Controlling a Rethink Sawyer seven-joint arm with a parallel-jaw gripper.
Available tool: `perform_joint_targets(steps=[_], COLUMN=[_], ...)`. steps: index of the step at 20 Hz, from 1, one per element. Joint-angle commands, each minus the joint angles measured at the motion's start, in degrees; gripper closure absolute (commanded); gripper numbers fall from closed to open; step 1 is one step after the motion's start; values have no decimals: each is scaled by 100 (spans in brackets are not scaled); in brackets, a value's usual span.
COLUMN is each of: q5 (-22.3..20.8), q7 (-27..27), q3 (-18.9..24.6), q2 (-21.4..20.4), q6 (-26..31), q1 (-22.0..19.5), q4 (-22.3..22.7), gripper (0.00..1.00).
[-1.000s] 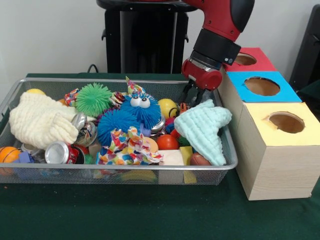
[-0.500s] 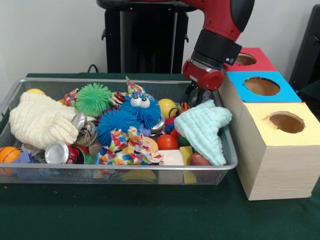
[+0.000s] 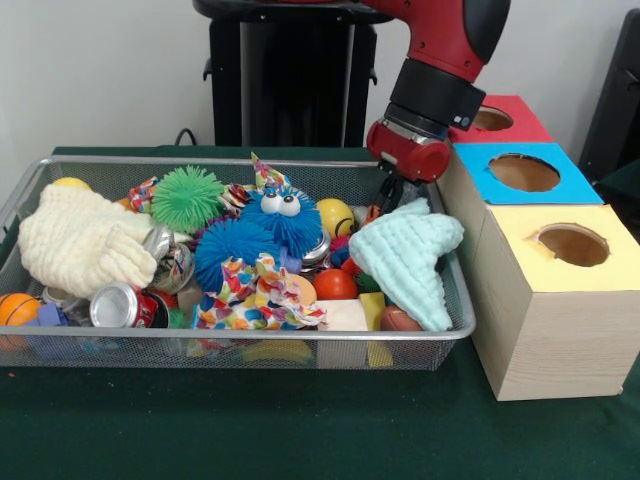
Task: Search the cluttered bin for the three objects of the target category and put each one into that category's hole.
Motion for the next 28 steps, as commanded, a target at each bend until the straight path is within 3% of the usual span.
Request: perform_joint_targets(steps=[1, 3, 13, 21, 28], q5=[-277, -251, 558, 757, 887], q7=[861, 866, 483, 397, 405], q3=[676, 679, -84, -375, -893], q2=[-24, -75, -374, -432, -401], q6=[-383, -293, 519, 938, 1535], q1=[-207, -210, 568, 824, 1201], q4=[-779, -736, -619, -661, -736], gripper=[100, 100, 100, 100, 100])
